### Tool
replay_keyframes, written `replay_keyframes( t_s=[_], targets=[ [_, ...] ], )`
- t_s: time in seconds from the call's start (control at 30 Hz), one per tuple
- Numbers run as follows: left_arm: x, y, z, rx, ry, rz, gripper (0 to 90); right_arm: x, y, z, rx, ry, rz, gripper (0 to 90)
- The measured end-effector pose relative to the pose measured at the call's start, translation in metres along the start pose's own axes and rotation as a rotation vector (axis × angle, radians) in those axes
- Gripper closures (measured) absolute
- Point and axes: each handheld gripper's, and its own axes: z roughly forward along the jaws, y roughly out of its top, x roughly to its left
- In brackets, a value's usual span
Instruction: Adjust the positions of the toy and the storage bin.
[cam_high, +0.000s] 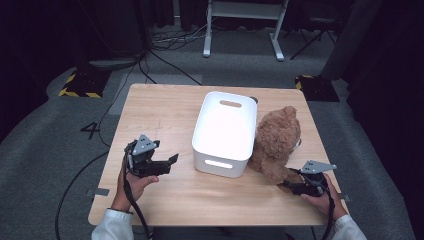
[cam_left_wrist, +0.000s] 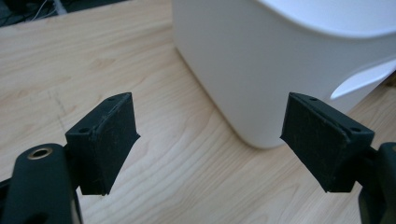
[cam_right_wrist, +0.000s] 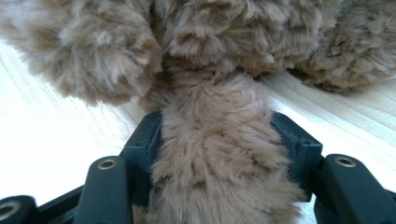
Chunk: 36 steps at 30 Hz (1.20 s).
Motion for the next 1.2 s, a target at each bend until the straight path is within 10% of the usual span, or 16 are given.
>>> replay_keyframes(
  t_s=[0.4, 1.07, 1.2],
  targets=[
    [-0.019, 0.038, 0.01, -0.058, -0.061, 0.053, 19.4, 0.0, 0.0, 0.0, 0.003, -0.003, -0.005, 42.7],
    [-0.053, 0.038, 0.032, -0.002, -0.134, 0.164, 30.8, -0.003, -0.001, -0.003, 0.014, -0.031, -0.017, 42.0],
    [-0.056, 0.034, 0.032, -0.024, -0.133, 0.131, 32.7, -0.003, -0.002, -0.003, 0.014, -0.031, -0.009, 41.5]
  ],
)
